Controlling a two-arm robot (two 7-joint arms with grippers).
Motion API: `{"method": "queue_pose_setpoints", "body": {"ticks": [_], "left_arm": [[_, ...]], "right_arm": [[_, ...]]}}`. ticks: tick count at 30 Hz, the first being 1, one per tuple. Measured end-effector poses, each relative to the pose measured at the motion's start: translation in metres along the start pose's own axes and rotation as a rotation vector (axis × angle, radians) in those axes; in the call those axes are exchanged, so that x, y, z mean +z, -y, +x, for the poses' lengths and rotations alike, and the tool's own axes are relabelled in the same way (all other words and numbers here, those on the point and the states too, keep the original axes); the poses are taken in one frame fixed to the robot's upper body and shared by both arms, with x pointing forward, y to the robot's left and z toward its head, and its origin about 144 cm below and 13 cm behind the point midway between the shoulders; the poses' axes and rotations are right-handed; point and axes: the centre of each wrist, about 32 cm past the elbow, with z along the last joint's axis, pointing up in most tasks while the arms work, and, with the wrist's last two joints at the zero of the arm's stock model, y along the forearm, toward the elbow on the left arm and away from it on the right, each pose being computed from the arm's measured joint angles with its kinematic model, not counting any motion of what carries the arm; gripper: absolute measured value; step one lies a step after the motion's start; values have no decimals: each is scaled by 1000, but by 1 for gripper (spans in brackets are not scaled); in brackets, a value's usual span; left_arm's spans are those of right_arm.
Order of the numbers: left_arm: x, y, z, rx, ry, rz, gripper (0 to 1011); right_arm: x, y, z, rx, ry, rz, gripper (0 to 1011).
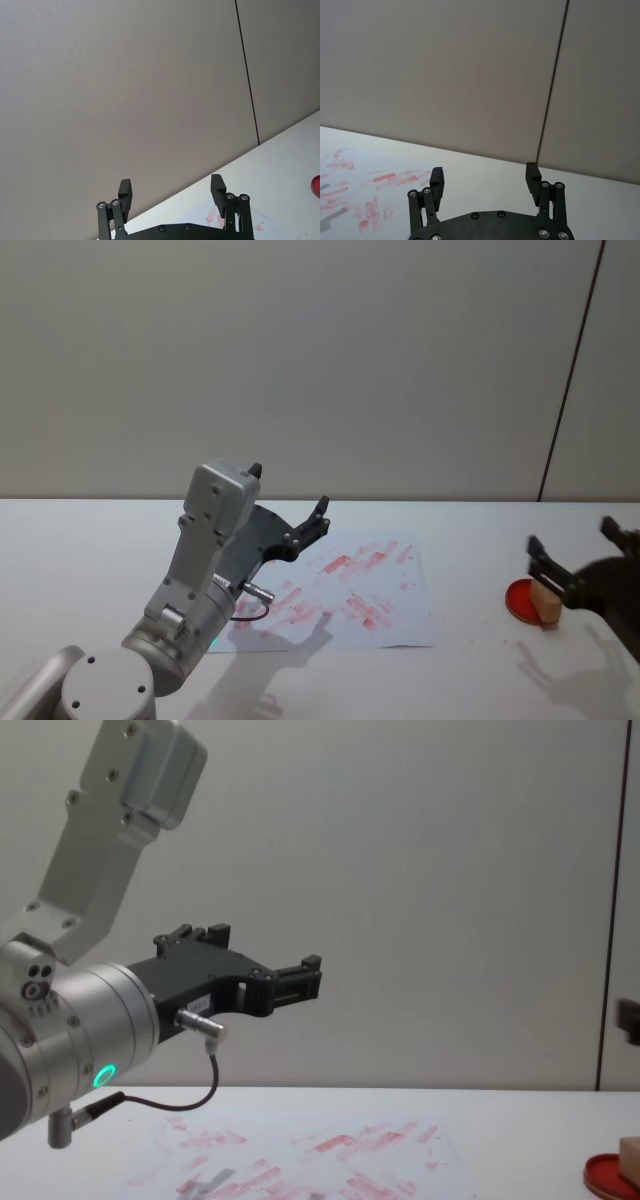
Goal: Use the one hand to pick up the stamp and affix it onto the A4 paper.
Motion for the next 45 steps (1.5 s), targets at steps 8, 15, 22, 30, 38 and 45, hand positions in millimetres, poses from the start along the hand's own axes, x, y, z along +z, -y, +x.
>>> {"method": "queue_pose_setpoints", "body": {"ticks": [8,15,22,30,38,45], "left_arm": [[0,0,0,0,0,0,1002],[0,0,0,0,0,0,1003],[0,0,0,0,0,0,1002],[0,0,0,0,0,0,1003],[0,0,0,0,0,0,1002],[0,0,0,0,0,0,1003]], "right_arm": [[-10,22,12,-92,31,-71,1001],[-20,27,18,-131,53,-157,1001],[-30,15,19,-135,65,-224,1001],[-40,-3,18,-114,68,-278,1001],[-48,-20,15,-80,70,-310,1001],[-54,-33,11,-51,71,-331,1001]]}}
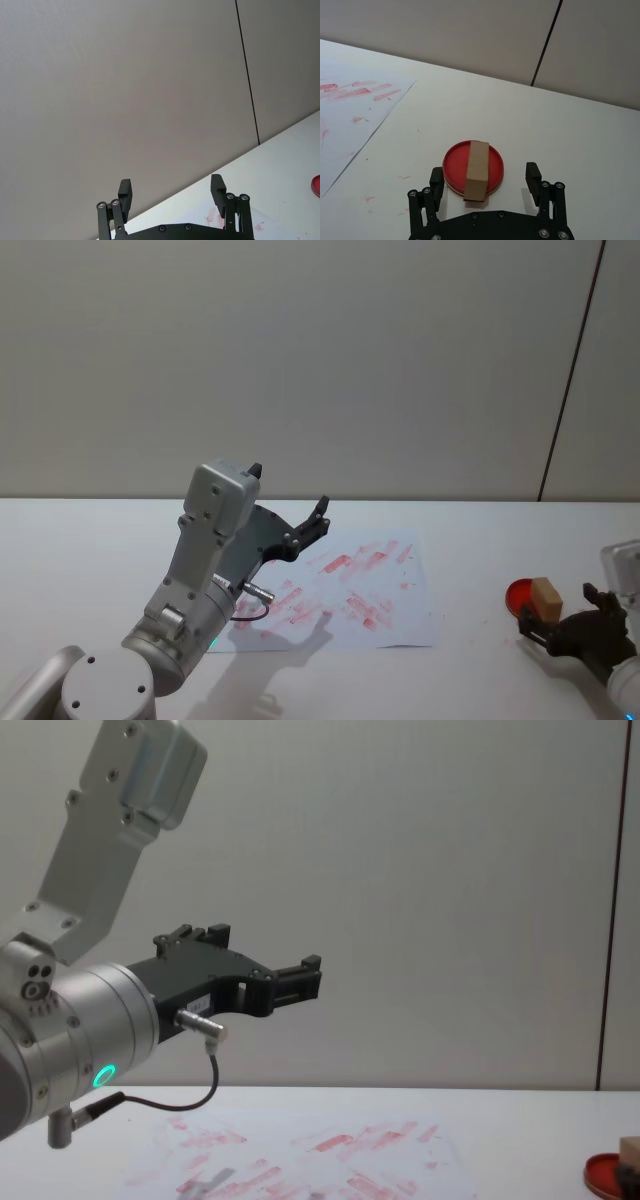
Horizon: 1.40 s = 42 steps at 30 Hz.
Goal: Use the one hand to pick up the stamp and affix it onto the A4 paper.
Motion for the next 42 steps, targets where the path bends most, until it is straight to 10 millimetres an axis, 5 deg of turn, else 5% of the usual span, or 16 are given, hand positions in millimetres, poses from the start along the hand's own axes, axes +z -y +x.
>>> {"method": "queue_pose_setpoints", "body": {"ticks": [24,42], "left_arm": [[0,0,0,0,0,0,1003],[0,0,0,0,0,0,1002]], "right_arm": [[-1,-25,-12,32,18,-17,1001],[-6,-24,-14,29,23,-27,1001]]}}
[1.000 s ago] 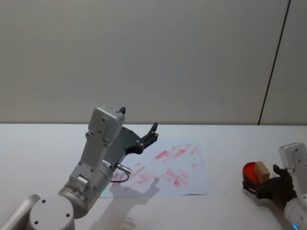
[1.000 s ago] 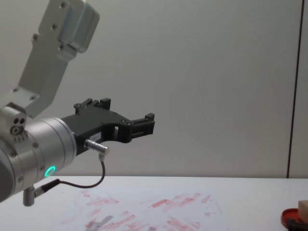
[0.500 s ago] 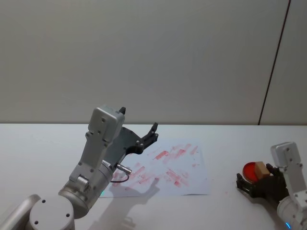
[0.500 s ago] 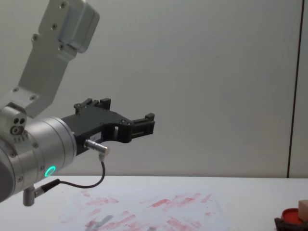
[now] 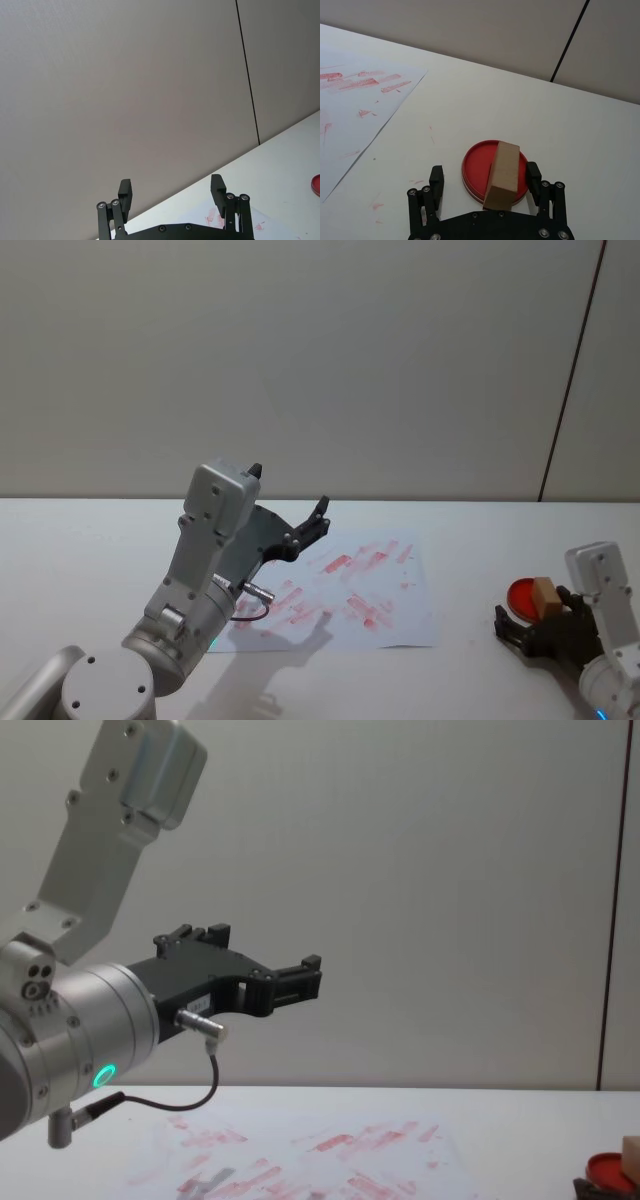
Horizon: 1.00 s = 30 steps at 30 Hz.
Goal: Use the one hand to pick up the stamp and affix it onto the A4 paper.
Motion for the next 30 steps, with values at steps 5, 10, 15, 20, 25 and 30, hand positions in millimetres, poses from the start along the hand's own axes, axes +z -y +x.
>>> {"method": "queue_pose_setpoints", "body": {"ticks": [5,10,15,20,25,30], "left_arm": [[0,0,0,0,0,0,1002],[0,0,0,0,0,0,1003],[0,0,0,0,0,0,1002],[0,0,0,0,0,0,1003],[0,0,0,0,0,0,1002],[0,0,0,0,0,0,1003]], "right_arm": [[-1,1,0,-1,0,3,1001],[-1,1,0,-1,-1,12,1001],[-1,1,0,2,-4,22,1001],[-1,0,0,5,-7,30,1001],[-1,0,-1,6,-9,38,1001],[-2,0,-1,6,-11,41,1001]]}}
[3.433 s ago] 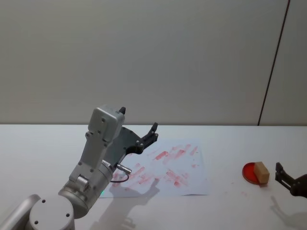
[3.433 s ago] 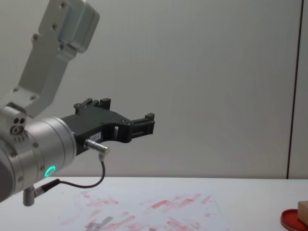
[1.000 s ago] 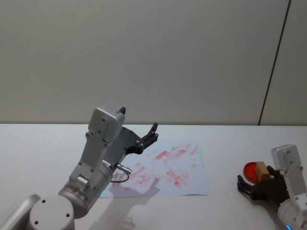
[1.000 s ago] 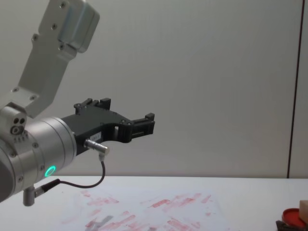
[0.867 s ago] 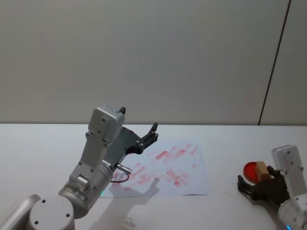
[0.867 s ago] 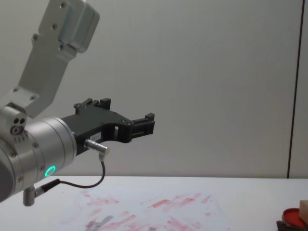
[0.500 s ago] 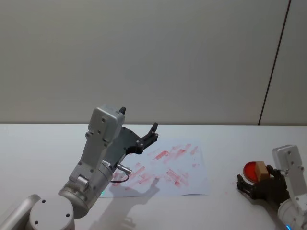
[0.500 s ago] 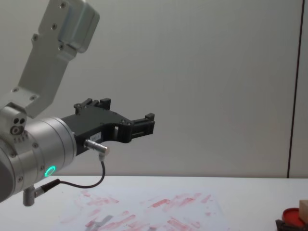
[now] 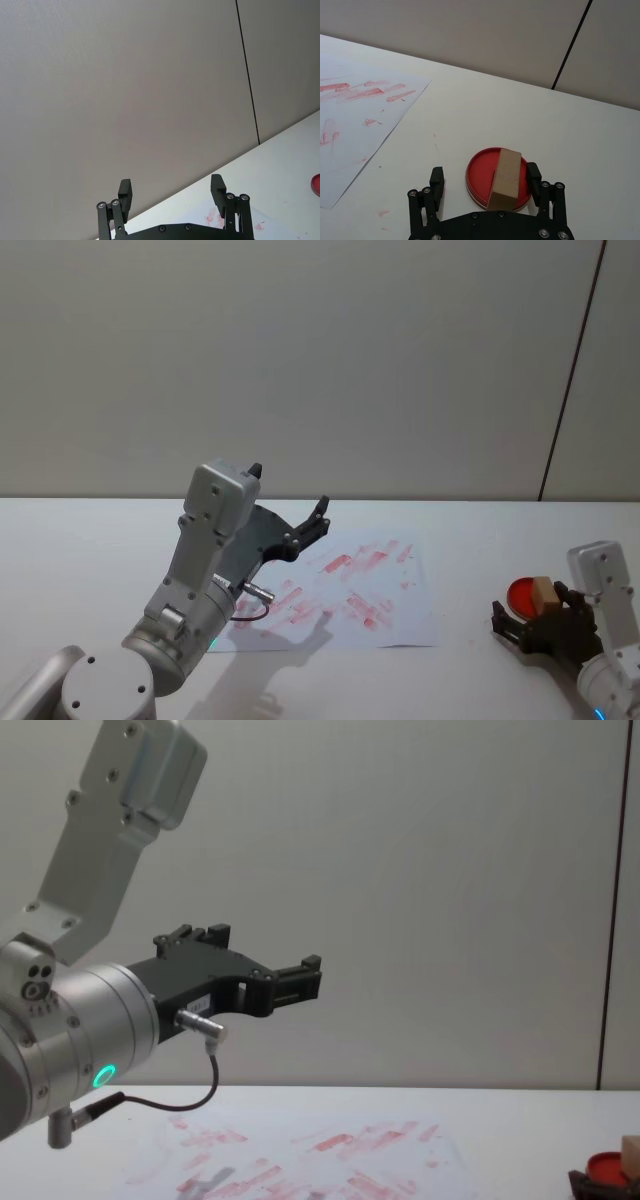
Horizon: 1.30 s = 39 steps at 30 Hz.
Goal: Use the one hand to pick up the stamp and affix it onto the A4 paper.
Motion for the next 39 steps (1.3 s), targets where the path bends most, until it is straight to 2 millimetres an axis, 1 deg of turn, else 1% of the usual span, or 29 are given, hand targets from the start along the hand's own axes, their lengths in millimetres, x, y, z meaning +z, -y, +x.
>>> {"method": "queue_pose_setpoints", "body": {"ticks": [18,36,38,39], "left_arm": [[0,0,0,0,0,0,1002],[0,0,0,0,0,0,1003],[0,0,0,0,0,0,1002],[0,0,0,0,0,0,1003]], "right_arm": [[-4,3,-1,-20,-7,12,1001],[-5,7,-1,-23,-15,38,1001],[-5,7,-1,-24,-15,39,984],[-5,7,-1,-24,-15,40,947]]}}
